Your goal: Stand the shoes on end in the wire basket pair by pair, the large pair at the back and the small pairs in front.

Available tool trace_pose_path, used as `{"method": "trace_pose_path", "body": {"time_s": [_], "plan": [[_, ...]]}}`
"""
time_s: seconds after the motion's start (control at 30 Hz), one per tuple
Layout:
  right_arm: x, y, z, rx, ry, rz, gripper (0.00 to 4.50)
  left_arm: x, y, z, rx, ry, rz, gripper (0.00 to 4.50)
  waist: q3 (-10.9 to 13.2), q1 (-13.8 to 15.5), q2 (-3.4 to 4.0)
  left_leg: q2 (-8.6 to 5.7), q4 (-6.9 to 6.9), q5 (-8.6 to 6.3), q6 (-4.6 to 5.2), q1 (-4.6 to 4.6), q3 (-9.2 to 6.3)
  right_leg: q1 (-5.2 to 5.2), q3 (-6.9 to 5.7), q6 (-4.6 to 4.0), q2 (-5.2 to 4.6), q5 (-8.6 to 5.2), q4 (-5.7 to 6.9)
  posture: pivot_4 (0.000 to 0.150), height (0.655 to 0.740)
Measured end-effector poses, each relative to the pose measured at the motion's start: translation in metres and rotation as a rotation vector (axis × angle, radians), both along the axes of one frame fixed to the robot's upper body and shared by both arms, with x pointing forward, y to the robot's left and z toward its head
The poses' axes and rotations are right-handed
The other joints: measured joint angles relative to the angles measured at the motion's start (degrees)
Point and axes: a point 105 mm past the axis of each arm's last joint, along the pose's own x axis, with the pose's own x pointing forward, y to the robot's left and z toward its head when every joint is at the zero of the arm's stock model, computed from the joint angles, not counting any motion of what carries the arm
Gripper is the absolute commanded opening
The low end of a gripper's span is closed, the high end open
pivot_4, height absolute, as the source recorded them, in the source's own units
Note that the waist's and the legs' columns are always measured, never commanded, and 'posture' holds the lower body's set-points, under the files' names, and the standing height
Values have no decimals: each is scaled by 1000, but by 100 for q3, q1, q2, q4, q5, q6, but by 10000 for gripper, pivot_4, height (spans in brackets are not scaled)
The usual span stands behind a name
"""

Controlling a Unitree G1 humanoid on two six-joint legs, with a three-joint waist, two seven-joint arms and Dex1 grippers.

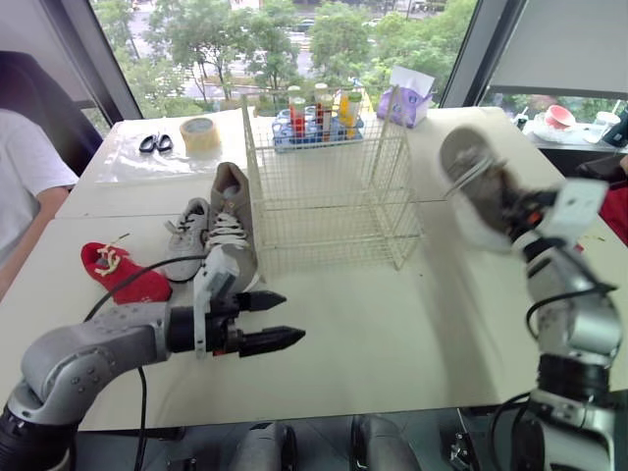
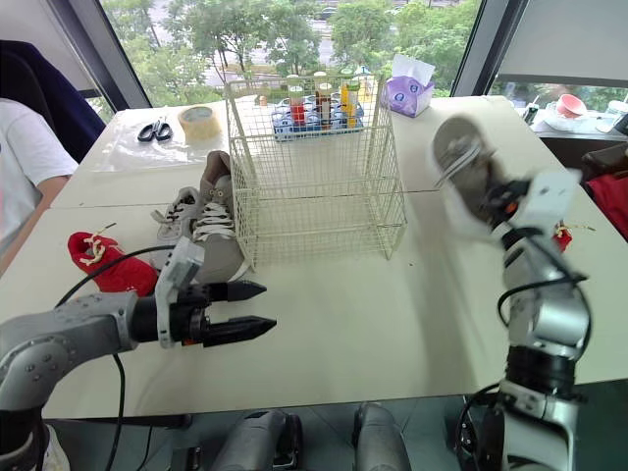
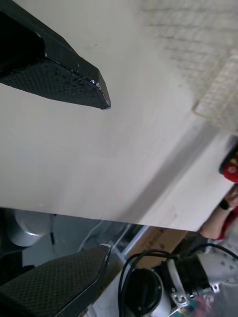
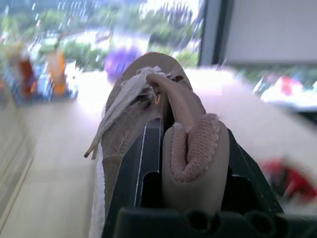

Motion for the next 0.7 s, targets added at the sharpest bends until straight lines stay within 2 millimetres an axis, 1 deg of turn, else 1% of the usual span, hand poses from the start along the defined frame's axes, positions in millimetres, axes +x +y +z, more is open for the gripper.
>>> {"method": "trace_pose_path", "body": {"time_s": [0.07, 0.1, 0.2, 0.23, 0.27, 0.3, 0.33, 0.37, 0.4, 0.43, 0.5, 0.53, 0.57, 0.63, 0.7], "plan": [[-9, 3, 46, -44, -121, 14, 9746, 6, 2, 11, -61, 7, 4, 45000, 3, -29, -6, 5, -4, -2, 3, 2, -3, 0, 0, 6, 6, -4, 1, 1500, 7400], [-15, 7, 71, -73, -184, 38, 9746, 6, 3, 19, -112, 29, -13, 45000, 5, -50, -10, 7, -4, -3, 5, 5, -3, 0, 0, 7, 8, -4, 3, 1500, 7400], [-24, 19, 115, -129, -284, 125, 9746, 5, 12, 46, -218, 47, -44, 45000, 8, -63, -13, 9, -3, -20, 33, 10, -2, 3, 0, 7, 9, -5, 6, 1500, 7400], [-26, 25, 126, -149, -303, 159, 9746, 7, 17, 54, -238, 38, -37, 45000, 8, -60, -13, 9, -1, -20, 34, 11, -1, 3, 0, 7, 8, -5, 9, 1500, 7400], [-27, 33, 139, -182, -318, 214, 9746, 13, 23, 66, -268, 22, -14, 45000, 14, -51, -11, 8, 1, -22, 38, 11, -3, 3, 1, 7, 8, -5, 12, 1500, 7400], [-30, 47, 153, -230, -337, 282, 9746, 21, 33, 81, -299, -10, 25, 45000, 19, -48, -12, 8, 0, -22, 38, 11, -5, 2, 1, 6, 9, -5, 12, 1500, 7400], [-32, 62, 162, -283, -348, 349, 9746, 28, 41, 96, -331, -43, 59, 45000, 19, -50, -13, 8, 2, -22, 37, 12, -7, 2, 1, 6, 10, -5, 20, 1500, 7400], [-37, 82, 172, -360, -361, 439, 9746, 35, 52, 116, -368, -86, 96, 45000, 22, -56, -17, 8, 4, -22, 38, 15, -8, 1, 1, 6, 10, -6, 29, 1500, 7400], [-43, 102, 177, -433, -370, 519, 9746, 39, 61, 134, -396, -130, 124, 45000, 21, -65, -21, 9, 3, -22, 38, 17, -9, 2, 1, 6, 11, -6, 30, 1500, 7400], [-48, 124, 177, -516, -375, 606, 9746, 41, 69, 150, -421, -167, 142, 45000, 20, -69, -27, 9, 3, -22, 38, 21, -8, 3, 1, 7, 11, -6, 40, 1500, 7400], [-55, 159, 167, -665, -362, 755, 9746, 43, 84, 175, -457, -228, 169, 45000, 19, -64, -31, 8, 3, -22, 37, 21, -6, 4, 1, 10, 10, -8, 39, 1500, 7400], [-55, 172, 158, -726, -347, 814, 9746, 44, 90, 182, -460, -242, 183, 45000, 20, -60, -35, 4, 4, -22, 37, 20, -5, 3, 1, 14, 5, -10, 41, 1500, 7400], [-54, 181, 150, -785, -330, 861, 9746, 46, 97, 187, -454, -251, 203, 45000, 23, -56, -39, 2, 4, -21, 36, 18, -2, 2, 1, 14, 3, -10, 40, 1500, 7400], [-51, 192, 139, -873, -312, 909, 9746, 50, 111, 192, -452, -257, 244, 45000, 32, -20, -54, -4, 7, -6, 11, 15, -1, 2, 1, 17, -5, -12, 40, 1500, 7400], [-49, 198, 139, -943, -336, 925, 9746, 52, 119, 197, -468, -256, 254, 45000, 48, -7, -79, -6, 9, -4, 8, 11, -2, 2, 1, 17, -8, -12, 40, 1500, 7400]]}}
